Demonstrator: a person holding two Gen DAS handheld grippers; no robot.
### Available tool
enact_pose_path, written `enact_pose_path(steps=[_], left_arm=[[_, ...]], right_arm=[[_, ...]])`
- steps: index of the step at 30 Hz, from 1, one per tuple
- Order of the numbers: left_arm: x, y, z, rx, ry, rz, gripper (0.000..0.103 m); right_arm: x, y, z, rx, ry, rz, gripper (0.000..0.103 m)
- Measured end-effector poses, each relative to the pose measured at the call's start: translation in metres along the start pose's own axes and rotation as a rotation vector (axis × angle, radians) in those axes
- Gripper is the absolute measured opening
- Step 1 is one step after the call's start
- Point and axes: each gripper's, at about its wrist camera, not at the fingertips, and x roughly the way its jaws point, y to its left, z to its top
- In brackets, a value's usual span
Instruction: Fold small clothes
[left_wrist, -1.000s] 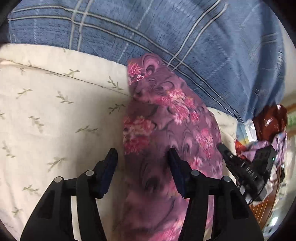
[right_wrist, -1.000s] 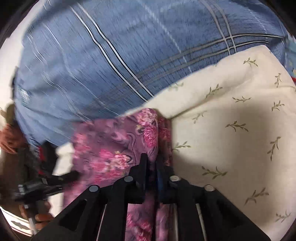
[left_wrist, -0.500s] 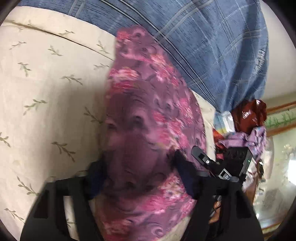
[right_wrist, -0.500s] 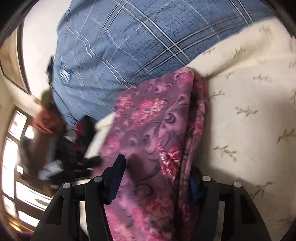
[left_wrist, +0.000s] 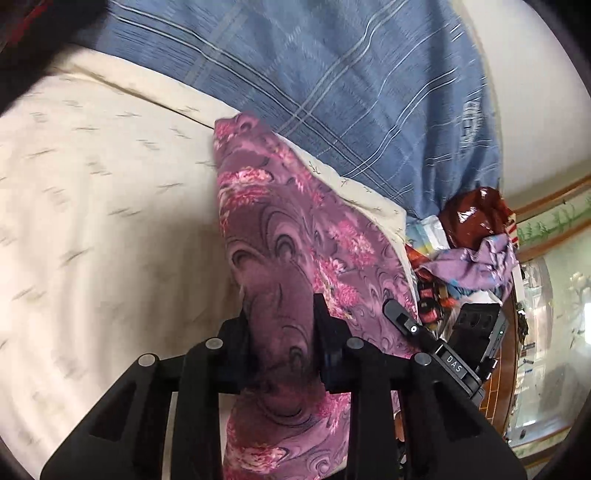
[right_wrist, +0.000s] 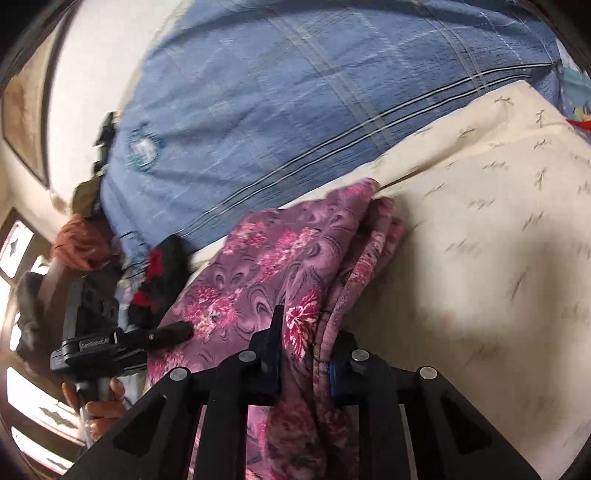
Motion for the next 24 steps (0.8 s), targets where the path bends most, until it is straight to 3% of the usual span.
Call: enact_pose_path(steps=[3, 7, 10, 11, 13, 16, 19, 21, 24], left_arm=[[-0.033, 0.023, -0.026, -0.004, -0.019, 0.018, 0.026], [-0.042, 0.052, -0.059, -0.016, -0.014, 0.066, 0.026], [-0.023, 0.076, -0.071, -0.015, 0.012, 0.157, 0.036], [-0.018, 0.084, -0.072, -0.024, 0.012, 0.145, 0.044], [-0.018, 0.092, -0.07, -0.045, 0.003, 0.097, 0.044], [-0.03, 0.082, -0.07, 0.001, -0.002, 0.134, 0.044], [-0.051, 0.051, -0.069, 0.133, -0.107, 0.21, 0.043], [-0.051, 0.029, -0.062, 0.207, -0.153, 0.265, 0.054], [-0.027, 0.008, -0.043, 0.288, -0.158, 0.339, 0.058]], right_arm=[[0.002, 0.024, -0.031, -0.004, 0.012, 0.065, 0.017], [0.014, 0.041, -0.076, 0.001, 0.049, 0.109, 0.018], [0.03, 0.041, -0.102, -0.01, 0.078, 0.068, 0.021], [0.036, 0.037, -0.108, -0.031, 0.077, 0.019, 0.024], [0.038, 0.028, -0.112, -0.042, 0.06, 0.001, 0.032], [0.032, 0.026, -0.107, -0.026, 0.054, -0.019, 0.037], [0.007, 0.034, -0.096, -0.014, -0.032, -0.095, 0.043], [-0.004, 0.052, -0.088, -0.095, -0.105, -0.121, 0.043], [0.013, 0.082, -0.077, -0.228, -0.088, -0.133, 0.039]])
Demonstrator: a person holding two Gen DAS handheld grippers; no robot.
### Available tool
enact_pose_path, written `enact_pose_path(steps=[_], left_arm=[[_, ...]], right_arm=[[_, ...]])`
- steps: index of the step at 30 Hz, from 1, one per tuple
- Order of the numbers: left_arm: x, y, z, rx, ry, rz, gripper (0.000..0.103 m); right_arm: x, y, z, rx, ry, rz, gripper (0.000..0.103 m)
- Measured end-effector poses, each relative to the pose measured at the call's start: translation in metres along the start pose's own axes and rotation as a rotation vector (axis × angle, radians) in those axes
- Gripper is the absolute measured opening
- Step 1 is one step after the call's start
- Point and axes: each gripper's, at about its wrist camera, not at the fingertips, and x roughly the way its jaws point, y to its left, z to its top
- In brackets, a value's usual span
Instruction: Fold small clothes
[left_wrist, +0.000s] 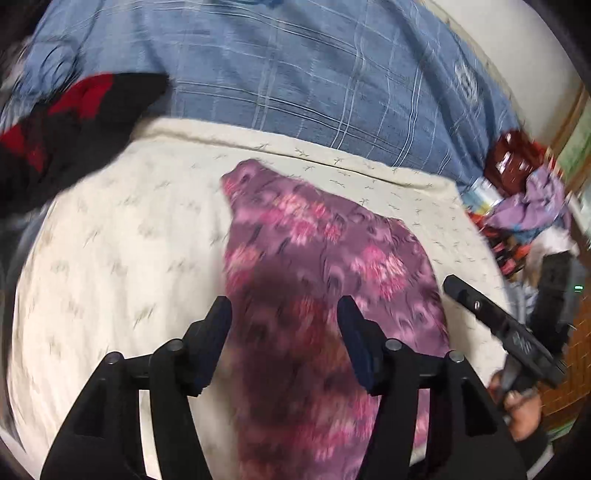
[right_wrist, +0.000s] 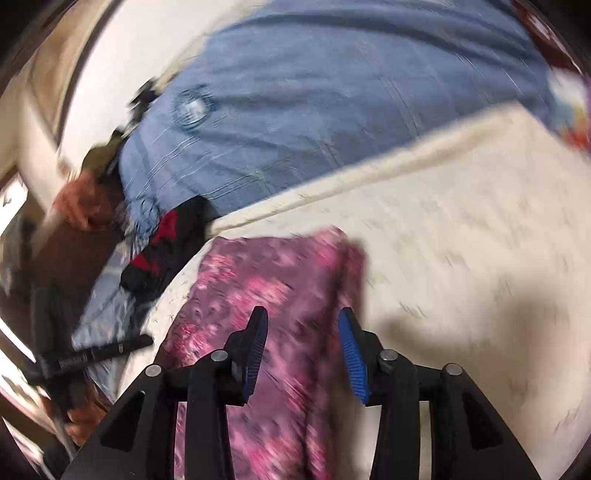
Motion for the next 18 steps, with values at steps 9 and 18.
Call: enact_pose_path(steps=[9, 18], left_arm=[[0.066, 0.009, 0.012, 0.016, 0.079, 0.107, 0.069], [0.058, 0.019, 0.008, -0.042, 0.105, 0.089, 0.078]], right_arm=[[0.054, -0.02, -0.009, -0.007, 0.079, -0.006, 0.026], [0.045, -0.026, -0.006, 0.052, 0.08, 0.016, 0.026]])
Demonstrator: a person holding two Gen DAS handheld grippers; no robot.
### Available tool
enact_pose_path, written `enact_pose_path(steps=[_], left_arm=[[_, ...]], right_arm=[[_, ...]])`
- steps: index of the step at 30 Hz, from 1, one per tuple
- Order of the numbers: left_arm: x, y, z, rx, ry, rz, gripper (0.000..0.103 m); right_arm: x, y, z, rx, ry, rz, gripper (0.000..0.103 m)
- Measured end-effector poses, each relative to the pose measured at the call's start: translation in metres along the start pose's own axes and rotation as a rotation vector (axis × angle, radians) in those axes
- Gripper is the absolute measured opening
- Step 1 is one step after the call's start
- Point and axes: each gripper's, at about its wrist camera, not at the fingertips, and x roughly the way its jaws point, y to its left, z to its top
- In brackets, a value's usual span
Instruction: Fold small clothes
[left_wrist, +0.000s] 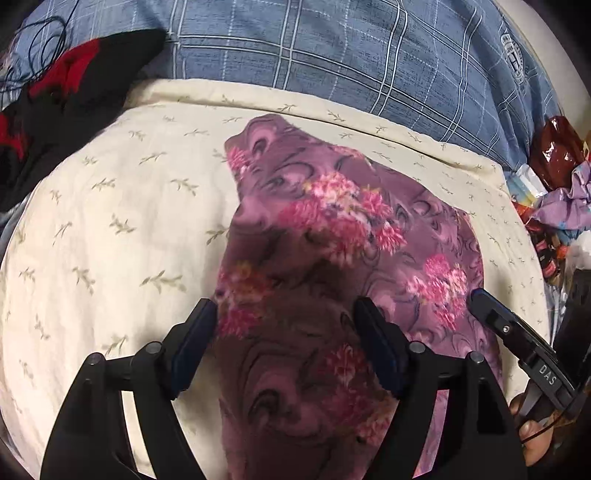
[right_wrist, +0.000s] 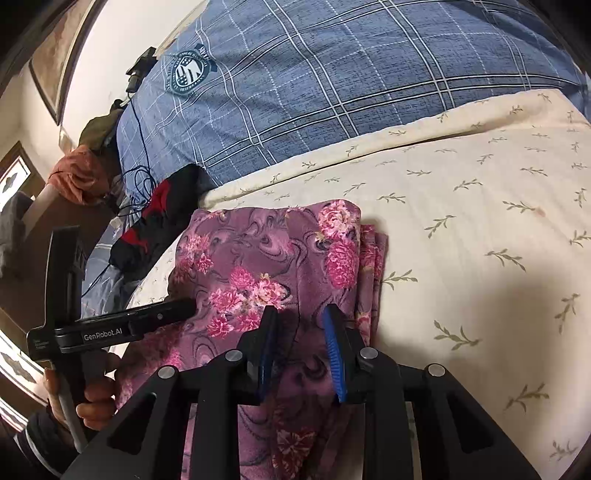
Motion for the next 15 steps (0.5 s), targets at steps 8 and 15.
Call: enact_pose_path(steps=[8, 15], left_arm=[[-0.049, 0.002, -0.064, 0.076, -0.047, 0.008, 0.078], [-0.028, 0.023, -0.067, -0.023, 0.025, -0.032, 0.091]], right_arm=[[-0.051, 0.032, -0.041, -0.116, -0.012, 0.022, 0.032], [-0.037, 0.023, -0.061, -0.12, 0.034, -0.064, 0.031]])
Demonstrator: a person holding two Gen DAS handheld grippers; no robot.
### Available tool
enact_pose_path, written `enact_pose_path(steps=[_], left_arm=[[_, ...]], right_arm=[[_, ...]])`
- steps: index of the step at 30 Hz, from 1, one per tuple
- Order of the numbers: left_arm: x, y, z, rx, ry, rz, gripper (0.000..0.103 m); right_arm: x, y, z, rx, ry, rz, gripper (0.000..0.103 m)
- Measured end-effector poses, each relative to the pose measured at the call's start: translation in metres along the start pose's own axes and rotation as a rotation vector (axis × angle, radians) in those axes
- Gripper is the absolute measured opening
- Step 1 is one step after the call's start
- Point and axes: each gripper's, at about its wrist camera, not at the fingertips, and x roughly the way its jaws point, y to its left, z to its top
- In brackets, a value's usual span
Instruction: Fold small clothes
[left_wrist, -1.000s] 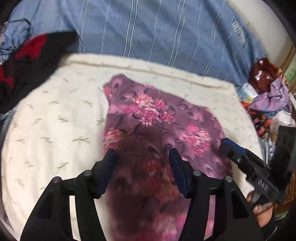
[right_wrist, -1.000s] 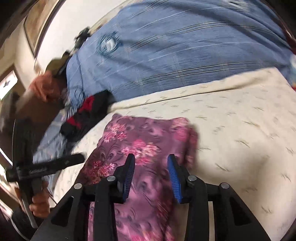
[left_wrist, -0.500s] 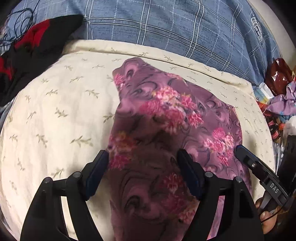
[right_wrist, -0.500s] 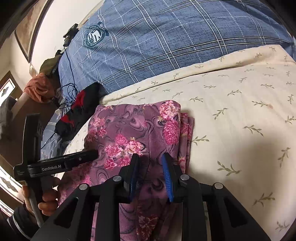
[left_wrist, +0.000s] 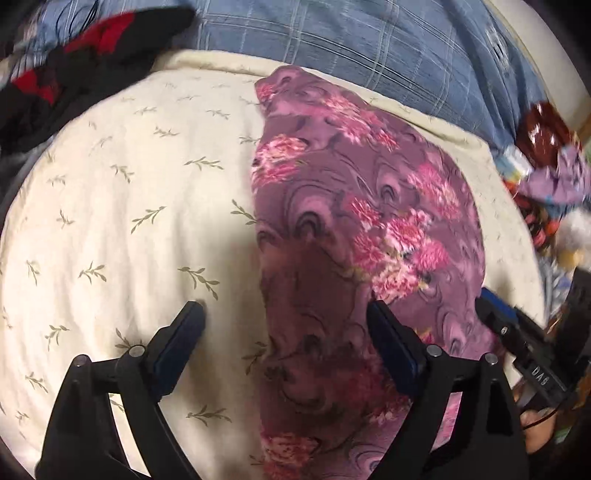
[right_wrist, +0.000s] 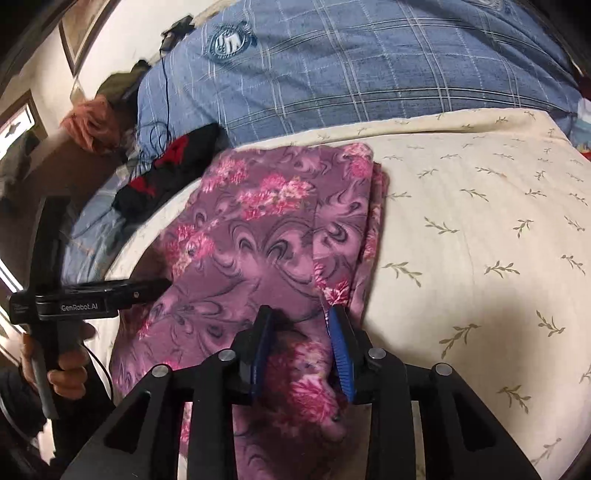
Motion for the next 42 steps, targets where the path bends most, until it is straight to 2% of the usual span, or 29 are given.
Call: enact_pose_path(steps=[3, 7, 9, 10, 12, 13, 14, 16, 18, 20, 25, 30, 37, 42], left_arm=[[-0.017, 0.0, -0.006, 0.043, -0.025, 0.015, 0.091], [-0.035, 0.0, -0.023, 0.079, -0.032, -0.024, 0.091], [-0.034, -0.001, -0.031, 0.082, -0.015, -0.045, 0.091], [-0.026, -0.003, -0.033, 0.074, 0.018, -0.054, 0.09], [-0.022, -0.004, -0.037, 0.051, 0.046, -0.074, 0.081], [-0.023, -0.006, -0.039, 0.044, 0.049, -0.093, 0.081], [-0.025, -0.008, -0.042, 0.047, 0.047, -0.099, 0.081], [-0.026, -0.017, -0.048, 0.085, 0.032, -0.062, 0.081], [-0.021, -0.024, -0.052, 0.133, 0.025, -0.011, 0.081], [-0.017, -0.027, -0.054, 0.128, 0.031, 0.001, 0.081], [-0.026, -0.033, -0.056, 0.156, 0.009, 0.03, 0.081], [-0.028, -0.037, -0.053, 0.184, -0.009, 0.042, 0.081], [-0.041, -0.036, -0.047, 0.224, -0.048, 0.056, 0.081], [-0.053, -0.03, -0.04, 0.238, -0.081, 0.077, 0.081]], right_arm=[[-0.011, 0.003, 0.005, 0.009, 0.018, -0.019, 0.035], [-0.032, -0.015, -0.006, 0.137, 0.019, 0.041, 0.044], [-0.034, -0.021, -0.016, 0.182, 0.041, 0.067, 0.044], [-0.032, -0.02, -0.022, 0.18, 0.059, 0.081, 0.043], [-0.028, -0.008, -0.029, 0.102, 0.08, 0.063, 0.026], [-0.031, -0.001, -0.029, 0.055, 0.066, 0.036, 0.018], [-0.038, 0.005, -0.028, 0.021, 0.044, 0.023, 0.015], [-0.052, 0.008, -0.022, 0.016, -0.012, 0.021, 0.014], [-0.046, 0.004, -0.022, 0.007, 0.021, -0.005, 0.014], [-0.027, 0.0, -0.032, -0.005, 0.092, -0.046, 0.014], [-0.03, -0.007, -0.032, 0.098, 0.077, -0.011, 0.023], [-0.039, -0.01, -0.03, 0.144, 0.078, 0.0, 0.026], [-0.047, -0.008, -0.005, 0.16, 0.017, 0.006, 0.032], [-0.036, -0.012, 0.012, 0.183, 0.004, 0.012, 0.034]])
